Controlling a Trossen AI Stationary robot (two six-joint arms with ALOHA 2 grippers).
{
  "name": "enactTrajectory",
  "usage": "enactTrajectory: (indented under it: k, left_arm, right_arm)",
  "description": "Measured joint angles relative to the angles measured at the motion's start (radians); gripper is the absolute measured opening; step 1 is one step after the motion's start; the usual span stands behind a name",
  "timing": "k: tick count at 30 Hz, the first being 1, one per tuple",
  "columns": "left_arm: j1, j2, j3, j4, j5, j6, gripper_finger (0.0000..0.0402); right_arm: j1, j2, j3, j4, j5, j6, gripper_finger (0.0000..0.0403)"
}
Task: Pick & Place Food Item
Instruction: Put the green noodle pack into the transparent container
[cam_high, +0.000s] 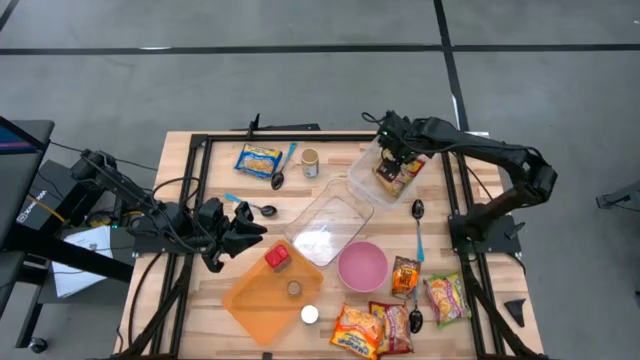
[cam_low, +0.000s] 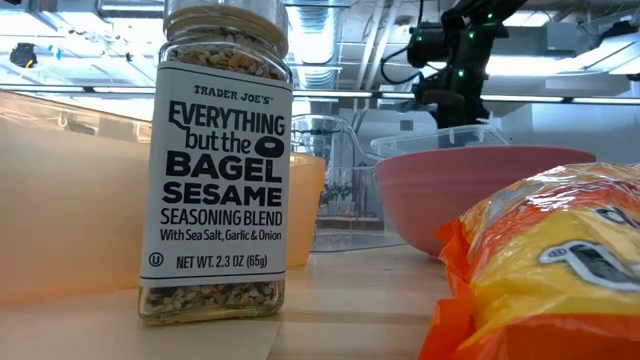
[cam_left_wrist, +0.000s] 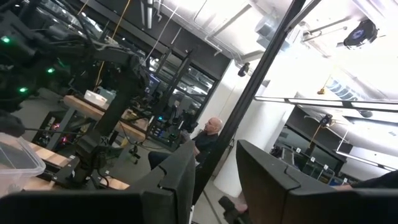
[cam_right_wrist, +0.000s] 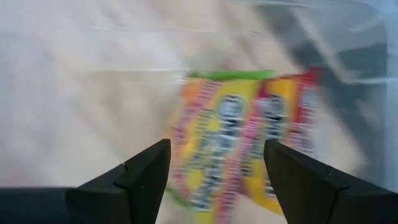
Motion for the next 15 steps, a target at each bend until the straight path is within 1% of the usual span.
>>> enactTrajectory:
  k: [3, 5, 10, 15]
  left_arm:
    - [0.0, 0.0, 0.0, 0.0, 0.0, 0.0, 0.0112]
    - [0.0, 0.0, 0.0, 0.0, 0.0, 0.001, 0.0112]
    - [0.0, 0.0, 0.0, 0.0, 0.0, 0.002, 0.0112]
    - [0.0, 0.0, 0.0, 0.0, 0.0, 0.001, 0.0112]
  right_arm:
    - [0.002, 0.006, 0.0, 0.006, -0.115, 0.043, 0.0254]
    - [0.001, 0.019, 0.001, 0.004, -0.145, 0.069, 0.0254]
    - [-0.002, 0.065, 0.0, -0.013, -0.193, 0.101, 0.0254]
    - [-0.001, 0.12, 0.0, -0.064, -0.198, 0.108, 0.0254]
